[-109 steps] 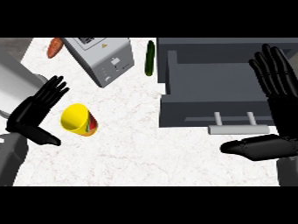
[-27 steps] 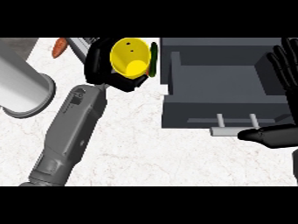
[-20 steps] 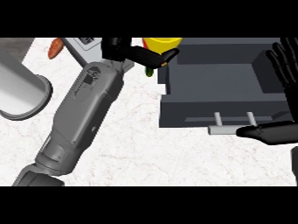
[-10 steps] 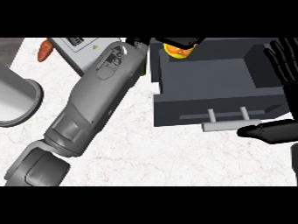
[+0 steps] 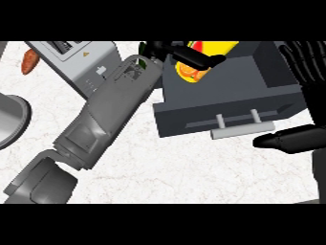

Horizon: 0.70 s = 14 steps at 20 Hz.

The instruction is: Pick up the cup, place it into the drawer and close the drawer

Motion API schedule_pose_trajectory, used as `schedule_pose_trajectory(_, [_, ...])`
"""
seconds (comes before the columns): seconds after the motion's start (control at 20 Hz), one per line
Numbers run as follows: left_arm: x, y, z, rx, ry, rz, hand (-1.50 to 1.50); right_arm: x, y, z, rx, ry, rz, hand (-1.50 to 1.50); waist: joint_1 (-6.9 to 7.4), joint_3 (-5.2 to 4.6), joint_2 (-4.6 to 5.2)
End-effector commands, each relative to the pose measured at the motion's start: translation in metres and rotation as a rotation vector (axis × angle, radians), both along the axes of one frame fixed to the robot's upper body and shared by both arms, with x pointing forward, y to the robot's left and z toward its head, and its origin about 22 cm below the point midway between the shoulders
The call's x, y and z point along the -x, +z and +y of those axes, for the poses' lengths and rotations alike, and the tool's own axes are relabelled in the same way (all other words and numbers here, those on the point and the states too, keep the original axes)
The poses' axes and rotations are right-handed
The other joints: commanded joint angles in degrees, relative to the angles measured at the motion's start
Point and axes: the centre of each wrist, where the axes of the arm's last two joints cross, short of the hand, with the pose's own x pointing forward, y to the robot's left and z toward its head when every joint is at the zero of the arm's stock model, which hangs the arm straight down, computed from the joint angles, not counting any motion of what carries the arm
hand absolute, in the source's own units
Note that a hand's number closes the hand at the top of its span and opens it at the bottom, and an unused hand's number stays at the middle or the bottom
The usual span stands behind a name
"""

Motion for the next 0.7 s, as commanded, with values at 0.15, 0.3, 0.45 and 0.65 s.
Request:
schedule_pose_trajectory(0.15, [0.004,-0.027,0.007,-0.058,-0.029,0.033,-1.50,-0.002,0.008,0.012,0.004,0.066,-0.013,-1.50,-2.66,-0.05,0.54])
schedule_pose_trajectory(0.3, [0.007,-0.032,0.008,0.035,-0.013,0.022,-1.50,-0.009,0.005,0.025,0.002,0.147,-0.008,-1.50,-3.97,-0.06,1.02])
schedule_pose_trajectory(0.45, [0.008,-0.033,0.010,0.153,-0.019,0.016,-1.50,-0.014,0.005,0.044,-0.033,0.298,0.009,-1.50,-3.83,-0.13,1.24])
schedule_pose_trajectory(0.65, [0.007,-0.011,0.001,0.299,-0.101,-0.045,-1.50,-0.005,0.004,0.049,0.039,0.504,0.023,1.50,-3.58,-0.17,0.44])
